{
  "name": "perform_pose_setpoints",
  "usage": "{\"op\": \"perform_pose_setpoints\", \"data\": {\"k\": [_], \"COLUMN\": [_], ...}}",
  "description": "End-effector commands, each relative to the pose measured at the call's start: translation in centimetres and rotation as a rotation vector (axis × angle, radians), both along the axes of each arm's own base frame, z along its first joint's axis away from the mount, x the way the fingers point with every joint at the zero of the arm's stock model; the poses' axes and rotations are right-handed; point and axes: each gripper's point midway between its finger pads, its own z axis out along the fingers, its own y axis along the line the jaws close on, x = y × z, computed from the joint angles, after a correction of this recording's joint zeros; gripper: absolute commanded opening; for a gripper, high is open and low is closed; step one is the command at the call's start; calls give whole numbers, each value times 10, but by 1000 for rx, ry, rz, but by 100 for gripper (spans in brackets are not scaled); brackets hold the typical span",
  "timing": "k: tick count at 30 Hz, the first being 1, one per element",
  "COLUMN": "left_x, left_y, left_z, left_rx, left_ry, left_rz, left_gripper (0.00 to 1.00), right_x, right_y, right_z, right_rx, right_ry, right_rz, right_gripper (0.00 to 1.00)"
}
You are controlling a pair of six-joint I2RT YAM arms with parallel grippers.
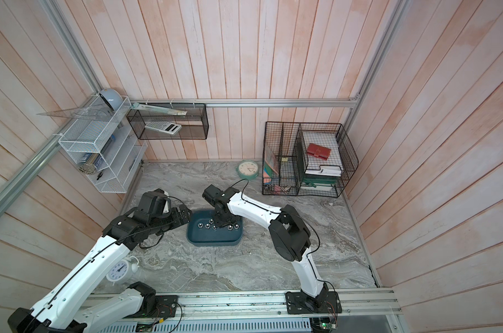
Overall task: Put the nuts on the desktop into the storage box
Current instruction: Place the nut in the storage box.
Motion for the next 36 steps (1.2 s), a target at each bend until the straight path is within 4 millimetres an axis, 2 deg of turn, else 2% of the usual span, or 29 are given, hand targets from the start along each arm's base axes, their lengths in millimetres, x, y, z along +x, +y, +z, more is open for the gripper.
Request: {"op": "perform_pose_setpoints", "data": {"k": [1, 6, 13, 20, 25, 36], "left_x": [-8, -8, -6, -5, -3, -4], "left_y": [12, 13, 11, 11, 10, 10], "left_z": [-8, -8, -7, -6, -6, -8], "left_rx": [36, 40, 37, 39, 32, 33], "left_ry": [24, 25, 24, 20, 19, 22], "left_rz": [38, 38, 34, 33, 30, 29], "left_gripper": [100, 100, 100, 100, 100, 100], "right_x": [-8, -11, -13, -11, -12, -13], "right_y": [4, 3, 3, 5, 5, 4], "right_z": [-4, -18, -28, -28, -27, -26], "right_rx": [-27, -52, -68, -67, -68, -64], "right_ry": [31, 65, 85, 85, 89, 88], "right_rz": [47, 54, 60, 65, 68, 67], "right_gripper": [22, 22, 22, 24, 35, 37]}}
